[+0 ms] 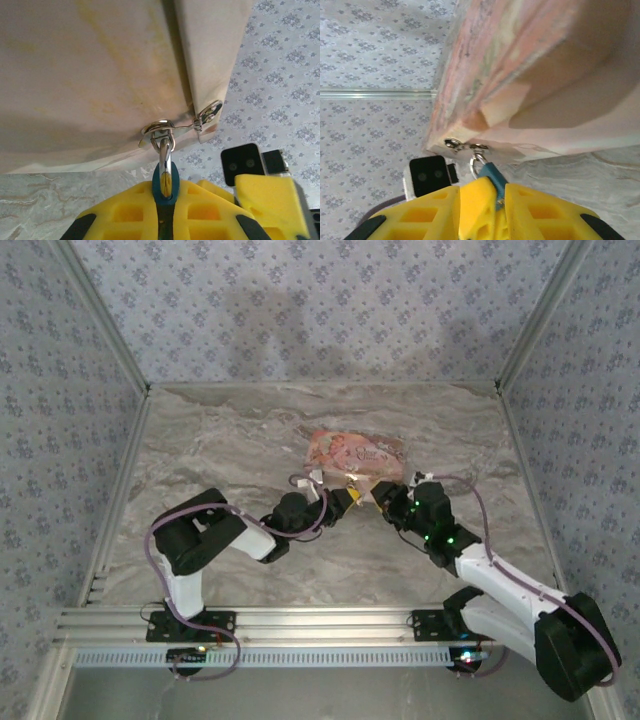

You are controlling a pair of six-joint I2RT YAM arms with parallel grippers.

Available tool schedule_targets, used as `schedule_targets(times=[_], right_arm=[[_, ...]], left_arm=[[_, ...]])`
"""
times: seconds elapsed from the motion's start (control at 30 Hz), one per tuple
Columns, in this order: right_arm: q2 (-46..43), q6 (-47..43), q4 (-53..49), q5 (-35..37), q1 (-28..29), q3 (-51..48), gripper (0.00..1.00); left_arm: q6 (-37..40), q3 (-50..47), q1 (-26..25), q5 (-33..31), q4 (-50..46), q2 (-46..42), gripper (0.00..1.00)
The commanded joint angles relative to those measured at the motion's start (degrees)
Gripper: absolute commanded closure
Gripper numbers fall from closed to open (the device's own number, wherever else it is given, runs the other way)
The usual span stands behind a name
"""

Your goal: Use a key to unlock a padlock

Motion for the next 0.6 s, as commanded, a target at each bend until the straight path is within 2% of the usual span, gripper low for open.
schedule_targets(times=[0.0,0.4,0.57], right_arm=[[-0.67,-1.24,-1.64,-0.36,1.36,-2.05,0.74],[1.23,-1.21,4.08,-0.50,3.46,-3.16,0.77],[3.48,-0.49,6.33,-1.22,3.62,-3.26,0.83]], left_arm=[[0.33,2.09,-0.14,2.06,6.06,-0.41,1.00],[-0.20,2.26,-0.39,2.48,6.32,-0.56,1.00],[-0.29,2.62,-0.48,2.54,6.32,-0.61,1.00]])
